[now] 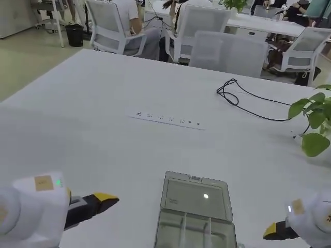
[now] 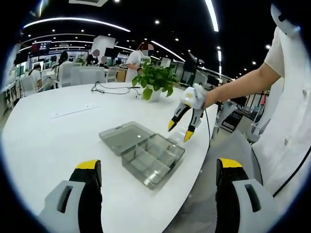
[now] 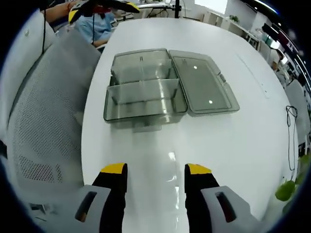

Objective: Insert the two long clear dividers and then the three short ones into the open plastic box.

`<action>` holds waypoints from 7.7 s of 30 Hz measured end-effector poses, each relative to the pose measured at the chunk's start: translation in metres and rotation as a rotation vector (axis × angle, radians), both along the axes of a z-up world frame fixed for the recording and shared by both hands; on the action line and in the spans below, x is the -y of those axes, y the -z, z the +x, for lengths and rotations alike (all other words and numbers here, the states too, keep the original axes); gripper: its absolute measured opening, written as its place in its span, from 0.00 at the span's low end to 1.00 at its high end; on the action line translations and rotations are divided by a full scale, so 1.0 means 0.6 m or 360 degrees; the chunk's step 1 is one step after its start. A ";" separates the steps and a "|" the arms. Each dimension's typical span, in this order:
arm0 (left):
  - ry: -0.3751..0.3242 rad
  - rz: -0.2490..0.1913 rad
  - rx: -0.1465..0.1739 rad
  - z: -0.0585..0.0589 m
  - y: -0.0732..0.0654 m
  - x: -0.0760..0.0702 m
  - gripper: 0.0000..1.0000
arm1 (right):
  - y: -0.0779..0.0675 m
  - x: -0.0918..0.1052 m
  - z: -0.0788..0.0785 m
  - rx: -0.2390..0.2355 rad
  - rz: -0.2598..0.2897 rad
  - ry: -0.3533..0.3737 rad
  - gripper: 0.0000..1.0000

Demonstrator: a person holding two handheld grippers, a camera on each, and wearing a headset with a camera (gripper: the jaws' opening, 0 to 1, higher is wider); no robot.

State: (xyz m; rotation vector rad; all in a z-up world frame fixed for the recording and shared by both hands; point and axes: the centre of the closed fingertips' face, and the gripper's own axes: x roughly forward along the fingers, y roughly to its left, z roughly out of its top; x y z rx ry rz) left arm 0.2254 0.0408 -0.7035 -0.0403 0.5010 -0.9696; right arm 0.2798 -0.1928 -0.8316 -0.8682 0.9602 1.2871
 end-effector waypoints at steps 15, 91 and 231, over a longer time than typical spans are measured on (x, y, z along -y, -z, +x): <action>0.0013 -0.0014 -0.0016 0.007 0.005 0.004 1.00 | 0.043 0.015 0.001 0.0022 -0.0125 -0.0135 0.41; 0.0099 -0.0313 -0.0181 0.017 -0.079 0.104 0.87 | -0.219 -0.103 -0.070 0.0595 0.0200 -0.0005 0.33; 0.0732 -0.0443 0.0152 -0.064 -0.109 0.176 0.00 | -0.334 -0.231 -0.158 -0.0252 0.0558 -0.0311 0.04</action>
